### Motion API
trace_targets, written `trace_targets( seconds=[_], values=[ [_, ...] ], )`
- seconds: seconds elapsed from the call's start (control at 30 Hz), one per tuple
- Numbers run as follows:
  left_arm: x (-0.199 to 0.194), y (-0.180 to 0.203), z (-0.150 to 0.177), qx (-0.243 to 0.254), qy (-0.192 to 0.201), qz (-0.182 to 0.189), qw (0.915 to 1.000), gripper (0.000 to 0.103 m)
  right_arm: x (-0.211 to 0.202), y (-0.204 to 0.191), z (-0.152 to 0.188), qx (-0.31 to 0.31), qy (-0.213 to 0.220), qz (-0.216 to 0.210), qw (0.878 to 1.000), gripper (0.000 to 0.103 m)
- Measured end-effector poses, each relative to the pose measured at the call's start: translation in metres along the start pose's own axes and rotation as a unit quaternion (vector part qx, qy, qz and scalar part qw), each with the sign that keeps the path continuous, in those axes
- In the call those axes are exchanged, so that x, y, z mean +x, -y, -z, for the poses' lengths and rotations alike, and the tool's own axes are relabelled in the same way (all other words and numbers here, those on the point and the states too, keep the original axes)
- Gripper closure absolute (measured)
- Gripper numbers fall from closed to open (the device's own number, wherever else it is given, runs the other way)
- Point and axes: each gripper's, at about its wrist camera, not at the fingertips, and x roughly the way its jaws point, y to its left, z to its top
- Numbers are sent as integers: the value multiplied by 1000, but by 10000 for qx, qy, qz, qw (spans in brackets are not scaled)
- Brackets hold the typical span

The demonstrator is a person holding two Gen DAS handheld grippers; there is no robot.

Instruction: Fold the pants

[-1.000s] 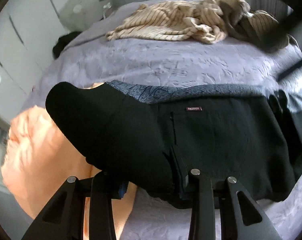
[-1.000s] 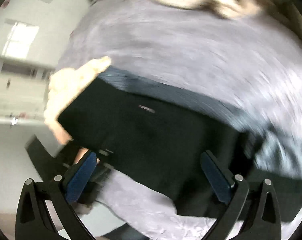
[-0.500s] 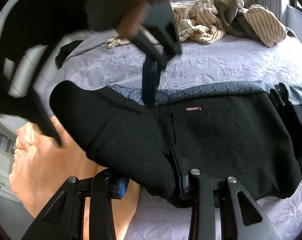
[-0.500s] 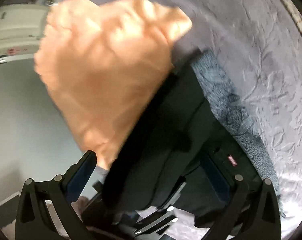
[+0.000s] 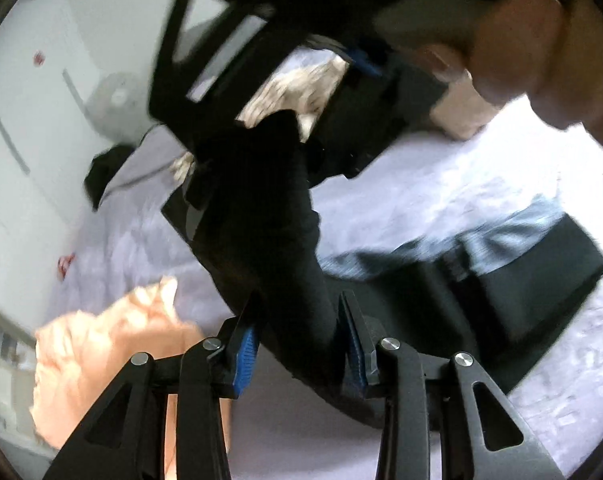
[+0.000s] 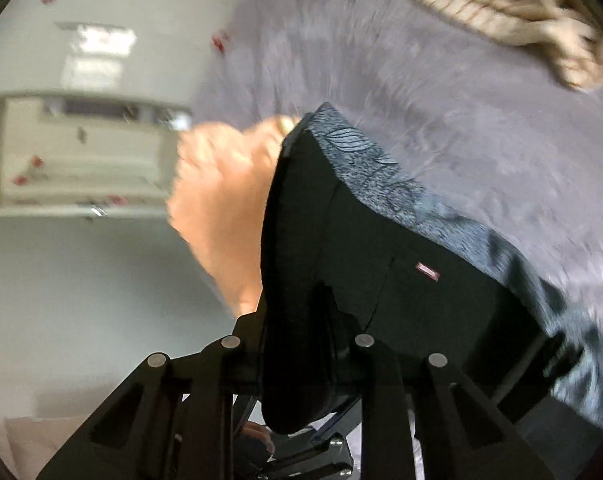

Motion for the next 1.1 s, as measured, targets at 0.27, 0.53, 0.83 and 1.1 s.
trace_targets(
  seconds=[0.27, 0.53, 0.83, 1.1],
  values=[
    [-34, 101, -44, 751, 415, 758, 9934, 65, -127, 75, 91, 538, 1477, -647, 9854, 79],
    [-25, 229, -47, 1706, 274, 1442, 9743, 65, -188, 189, 195, 1455, 2342, -705, 9587, 78],
    [28, 304, -10, 2229, -548, 1558, 9607, 63, -148, 315, 248, 2491, 2187, -525, 9420, 77],
    [10, 270, -12, 1951, -583, 1783, 9627, 20, -154, 305, 265, 2542, 2262, -297, 9399, 56]
  ],
)
